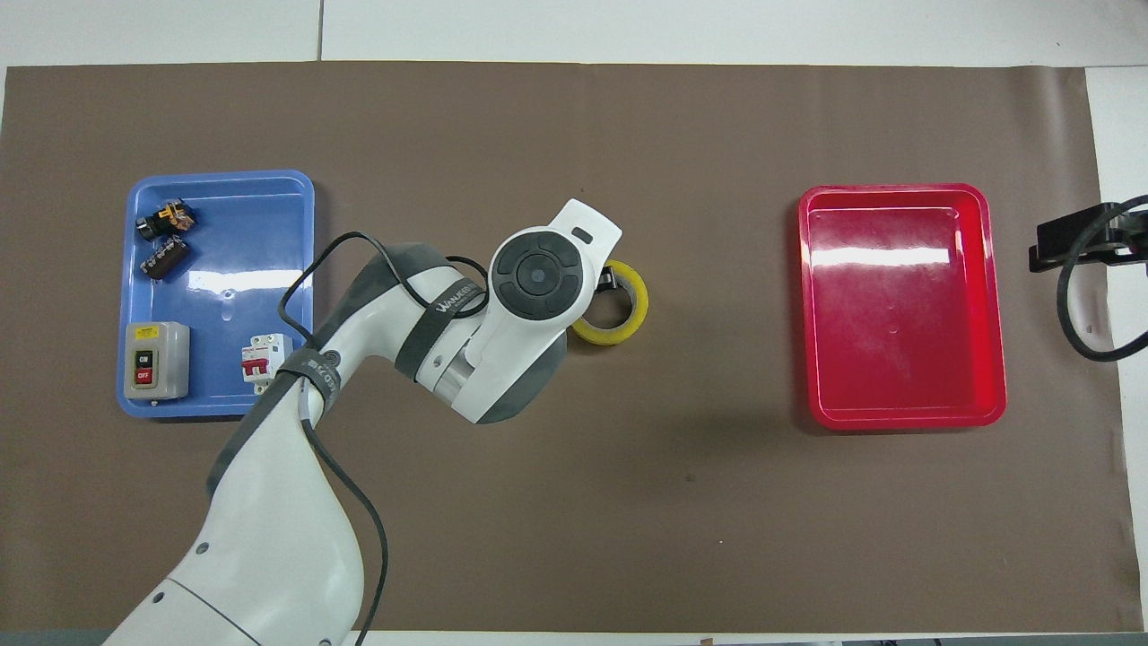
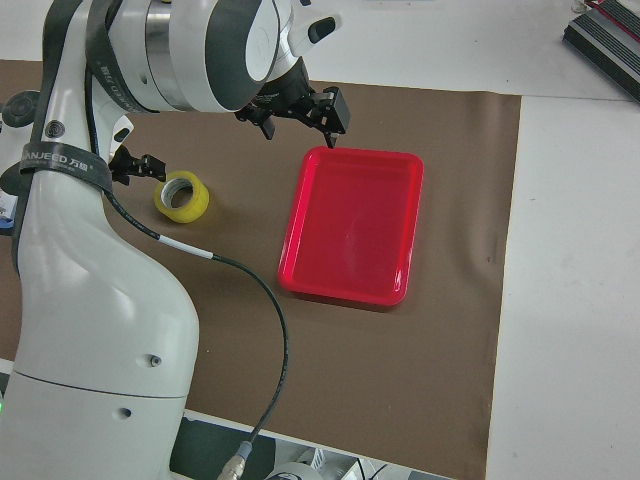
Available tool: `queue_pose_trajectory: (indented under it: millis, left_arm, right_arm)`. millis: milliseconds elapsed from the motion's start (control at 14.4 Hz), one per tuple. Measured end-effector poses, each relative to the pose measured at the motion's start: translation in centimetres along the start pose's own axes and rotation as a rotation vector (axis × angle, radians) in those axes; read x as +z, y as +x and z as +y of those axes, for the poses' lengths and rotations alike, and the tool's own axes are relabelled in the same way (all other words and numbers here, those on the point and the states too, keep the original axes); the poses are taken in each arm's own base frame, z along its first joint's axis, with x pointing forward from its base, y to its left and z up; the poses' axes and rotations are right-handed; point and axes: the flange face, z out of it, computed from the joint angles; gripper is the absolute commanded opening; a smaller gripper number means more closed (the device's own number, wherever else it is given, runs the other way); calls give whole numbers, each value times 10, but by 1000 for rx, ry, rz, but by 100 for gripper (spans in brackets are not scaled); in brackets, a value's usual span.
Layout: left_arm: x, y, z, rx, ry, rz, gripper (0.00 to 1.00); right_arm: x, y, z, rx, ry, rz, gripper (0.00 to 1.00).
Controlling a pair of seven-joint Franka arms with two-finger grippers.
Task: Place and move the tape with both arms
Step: 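Release the tape and withdraw the left gripper while the right gripper reaches it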
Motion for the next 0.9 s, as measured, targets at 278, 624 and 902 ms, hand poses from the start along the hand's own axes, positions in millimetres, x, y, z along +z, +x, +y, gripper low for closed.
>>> queue_pose_trajectory:
  millis: [278, 624, 902]
  left_arm:
    - [-65, 40, -107, -12, 48, -7, 100]
    - [-115, 82, -229, 56, 96, -40, 100]
    - [-158, 109, -303, 48, 65, -56, 100]
  right_arm:
    - [2, -3, -32, -58, -1, -1, 100]
    - [13, -12, -118, -100, 0, 7, 100]
    - [72, 5, -212, -101, 31, 41, 100]
